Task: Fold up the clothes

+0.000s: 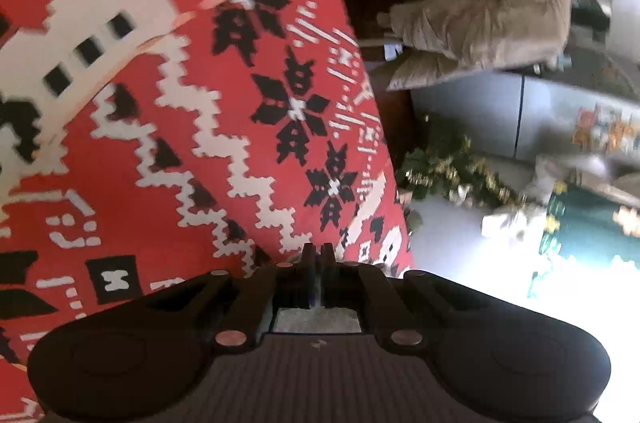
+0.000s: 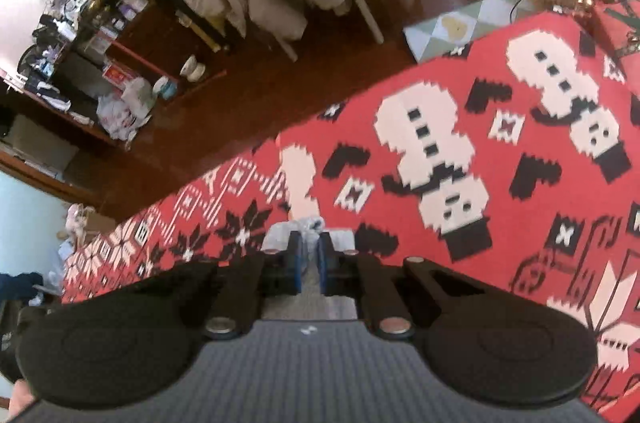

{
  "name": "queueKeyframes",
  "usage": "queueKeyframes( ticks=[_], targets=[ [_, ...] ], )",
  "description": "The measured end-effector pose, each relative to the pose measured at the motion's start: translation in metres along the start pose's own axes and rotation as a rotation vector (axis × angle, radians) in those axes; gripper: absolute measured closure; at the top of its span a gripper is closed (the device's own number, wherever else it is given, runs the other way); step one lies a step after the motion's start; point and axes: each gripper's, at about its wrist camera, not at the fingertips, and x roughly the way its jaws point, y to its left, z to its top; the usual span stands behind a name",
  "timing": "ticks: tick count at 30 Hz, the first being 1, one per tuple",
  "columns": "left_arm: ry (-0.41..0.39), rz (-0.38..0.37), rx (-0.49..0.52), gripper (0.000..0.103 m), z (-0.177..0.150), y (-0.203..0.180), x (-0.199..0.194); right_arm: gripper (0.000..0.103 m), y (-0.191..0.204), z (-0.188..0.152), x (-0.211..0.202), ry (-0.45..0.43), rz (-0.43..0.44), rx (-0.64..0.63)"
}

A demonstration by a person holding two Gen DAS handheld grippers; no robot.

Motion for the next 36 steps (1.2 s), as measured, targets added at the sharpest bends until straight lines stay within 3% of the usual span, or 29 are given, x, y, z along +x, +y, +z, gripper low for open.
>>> queueKeyframes(
  ticks=[4,5,6,7,12,15,19,28,31,32,34,35,36],
  targets=[
    [-0.01,0.009,0.004,0.101,-0.001,0.003,-0.002,0.09,-0.015,-0.005,0.017,0.044,-0.02,0.068],
    [-0.013,0.011,0.005,0.101,-0.001,0.003,-0.003,0.086,-0.017,-0.006,0.015,0.036,-0.026,0.085],
    [-0.016,0.014,0.006,0.099,-0.001,0.004,-0.003,0.072,-0.018,-0.007,0.013,0.027,-0.032,0.101],
    [-0.018,0.016,0.006,0.098,-0.002,0.005,-0.004,0.066,-0.02,-0.008,0.011,0.018,-0.038,0.118],
    [0.019,0.067,0.15,0.095,-0.008,-0.015,0.001,0.066,-0.02,-0.021,-0.014,-0.015,-0.014,0.164],
    [0.043,0.099,0.241,0.084,-0.012,-0.028,0.004,0.067,-0.013,-0.035,-0.023,0.017,-0.012,0.154],
    [0.077,0.159,0.364,0.084,-0.021,-0.04,0.006,0.067,-0.02,-0.07,-0.034,0.068,-0.041,0.199],
    [0.207,0.302,0.622,0.082,-0.076,-0.029,-0.022,0.062,-0.046,-0.153,-0.066,0.183,0.02,0.284],
    [0.262,0.334,0.7,0.08,-0.099,-0.024,-0.024,0.067,-0.054,-0.163,-0.063,0.189,0.064,0.337],
    [0.274,0.344,0.719,0.074,-0.107,-0.022,-0.023,0.069,-0.055,-0.165,-0.061,0.199,0.075,0.344],
    [0.283,0.364,0.746,0.072,-0.119,-0.018,-0.022,0.087,-0.052,-0.17,-0.055,0.228,0.094,0.343],
    [0.274,0.388,0.767,0.074,-0.124,-0.017,-0.02,0.092,-0.051,-0.172,-0.051,0.242,0.103,0.343],
    [0.257,0.408,0.778,0.091,-0.126,-0.017,-0.019,0.095,-0.048,-0.173,-0.05,0.247,0.104,0.338]
  ],
)
